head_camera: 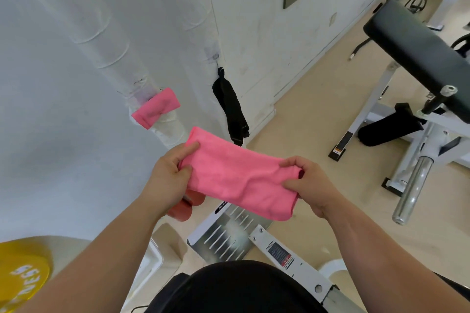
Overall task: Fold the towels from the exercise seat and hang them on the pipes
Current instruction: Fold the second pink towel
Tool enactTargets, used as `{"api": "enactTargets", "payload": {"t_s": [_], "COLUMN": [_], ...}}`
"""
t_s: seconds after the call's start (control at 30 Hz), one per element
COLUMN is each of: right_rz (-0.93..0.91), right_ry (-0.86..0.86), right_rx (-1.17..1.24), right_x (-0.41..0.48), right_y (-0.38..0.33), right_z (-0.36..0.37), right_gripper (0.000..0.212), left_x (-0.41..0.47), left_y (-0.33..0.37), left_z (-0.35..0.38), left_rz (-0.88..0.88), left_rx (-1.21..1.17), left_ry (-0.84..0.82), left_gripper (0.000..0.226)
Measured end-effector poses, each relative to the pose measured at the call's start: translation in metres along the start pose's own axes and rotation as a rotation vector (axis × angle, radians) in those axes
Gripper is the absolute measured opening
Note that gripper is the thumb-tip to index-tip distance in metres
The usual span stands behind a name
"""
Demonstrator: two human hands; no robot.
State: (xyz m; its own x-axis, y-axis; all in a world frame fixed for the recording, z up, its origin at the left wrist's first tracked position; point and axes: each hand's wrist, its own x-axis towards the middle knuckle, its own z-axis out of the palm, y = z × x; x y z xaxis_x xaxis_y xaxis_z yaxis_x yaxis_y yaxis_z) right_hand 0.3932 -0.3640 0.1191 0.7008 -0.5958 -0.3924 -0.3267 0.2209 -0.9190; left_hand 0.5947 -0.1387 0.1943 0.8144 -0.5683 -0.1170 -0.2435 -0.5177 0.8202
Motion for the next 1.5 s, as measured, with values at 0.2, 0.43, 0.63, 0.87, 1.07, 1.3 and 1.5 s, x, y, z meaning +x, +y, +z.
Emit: {"api": "enactTargets", "payload": {"t_s": [0.2,0.43,0.63,0.87,1.07,1.3,1.5], "right_rz": [-0.127,-0.17,-0.134,-0.422,-0.55,-0.463,-0.403], "right_ry": [0.002,-0.004,-0.068,0.014,-0.277,-0.141,-0.011], "right_rx": [-0.028,0.096,0.301,-0.152,-0.208,0.077,0.167], "right_x": [-0.011,-0.026,-0.033,-0.035,-0.028,-0.03,-0.02], "right_y": [-0.037,-0.061,-0.071,-0.077,-0.094,-0.102,-0.092], "right_z": [0.024,0.055,0.061,0.045,0.024,0.034,0.035], "right_gripper": [0.048,0.043,0.031,0.075,0.078,0.033,0.027], "left_x": [-0.019,-0.042,-0.044,-0.031,-0.026,-0.013,-0.027], "left_y": [0.012,0.041,0.06,0.068,0.088,0.066,0.062], "left_z": [0.024,0.052,0.056,0.04,0.013,-0.001,0.013], "left_rz": [0.275,0.372,0.416,0.352,0.195,-0.075,-0.105], "left_rx": [0.216,0.121,0.091,-0.004,-0.21,-0.453,-0.497], "left_ry": [-0.167,-0.231,-0.181,-0.146,-0.375,-0.427,-0.206], "left_gripper": [0.066,0.051,0.062,0.054,0.047,0.074,0.075]}}
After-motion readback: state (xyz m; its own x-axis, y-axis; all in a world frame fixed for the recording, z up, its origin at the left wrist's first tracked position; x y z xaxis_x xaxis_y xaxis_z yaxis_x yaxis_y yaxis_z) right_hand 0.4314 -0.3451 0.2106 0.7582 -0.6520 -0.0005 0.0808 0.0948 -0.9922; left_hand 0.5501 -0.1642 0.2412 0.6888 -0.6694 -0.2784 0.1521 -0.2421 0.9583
